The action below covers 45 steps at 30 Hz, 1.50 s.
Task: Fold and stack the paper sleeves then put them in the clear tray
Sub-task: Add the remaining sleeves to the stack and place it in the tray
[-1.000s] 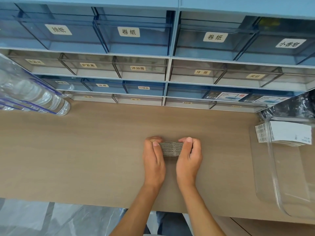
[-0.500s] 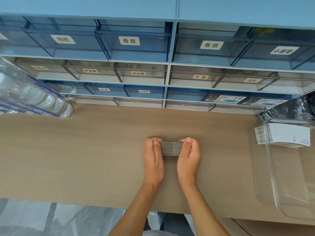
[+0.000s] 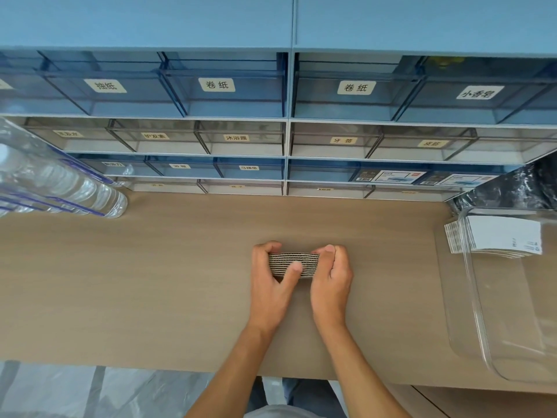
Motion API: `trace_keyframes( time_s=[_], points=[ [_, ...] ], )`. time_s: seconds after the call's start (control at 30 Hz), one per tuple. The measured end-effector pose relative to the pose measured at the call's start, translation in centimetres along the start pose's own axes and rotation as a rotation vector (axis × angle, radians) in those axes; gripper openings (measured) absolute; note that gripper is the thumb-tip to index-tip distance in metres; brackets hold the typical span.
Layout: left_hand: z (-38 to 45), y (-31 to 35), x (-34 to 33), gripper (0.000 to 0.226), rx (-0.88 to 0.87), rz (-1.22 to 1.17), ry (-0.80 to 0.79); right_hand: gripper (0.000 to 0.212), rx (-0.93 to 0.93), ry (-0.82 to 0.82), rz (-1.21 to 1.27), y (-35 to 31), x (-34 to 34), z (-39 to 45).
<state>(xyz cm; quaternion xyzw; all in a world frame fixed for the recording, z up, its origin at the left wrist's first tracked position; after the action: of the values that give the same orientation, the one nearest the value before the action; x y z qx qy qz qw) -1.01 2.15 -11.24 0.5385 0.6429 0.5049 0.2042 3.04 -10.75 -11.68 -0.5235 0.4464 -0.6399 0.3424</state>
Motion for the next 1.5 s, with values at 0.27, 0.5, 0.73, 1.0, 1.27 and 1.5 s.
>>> trace_keyframes(
  time_s=[0.27, 0.5, 0.73, 1.0, 1.27, 1.5],
  points=[
    [0.4, 0.5, 0.6, 0.065, -0.119, 0.122, -0.122, 0.031, -0.014, -0.016, 0.006, -0.2, 0.0, 0.2],
    [-0.3, 2.1, 1.1, 0.047, 0.02, 0.069, -0.028, 0.035, -0.065, -0.146, 0.051, -1.4, 0.1, 1.5],
    [-1.7, 3.9, 1.7, 0.041, 0.273, -0.138, -0.04, 0.038, -0.2, -0.388, 0.406, -3.2, 2.3, 2.3],
    [-2.6, 6.8, 0.4, 0.049, 0.393, -0.295, -0.031, 0.025, -0.426, -0.41, 0.728, -5.1, 5.6, 1.1],
    [-4.7, 8.0, -2.9, 0.048, 0.559, -0.72, -0.201, 0.017, -0.477, -0.127, 0.805, -5.7, 8.3, 1.6],
    [-7.3, 8.8, -3.7, 0.04, 0.59, -0.905, -0.305, 0.016, -0.48, 0.007, 0.901, -7.0, 9.3, -0.3]
  ],
)
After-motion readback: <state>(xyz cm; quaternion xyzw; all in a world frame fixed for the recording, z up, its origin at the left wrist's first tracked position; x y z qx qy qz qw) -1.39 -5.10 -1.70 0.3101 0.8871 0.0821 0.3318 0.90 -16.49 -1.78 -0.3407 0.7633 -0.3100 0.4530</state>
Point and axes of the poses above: each hand's wrist, its own z-axis towards the middle knuckle, its own x-axis out of the back of the hand, y = z × x, the point moved 5 cm from there along z, towards the middle knuckle, and after that the axes turned 12 degrees about x, right-handed, at the moved point
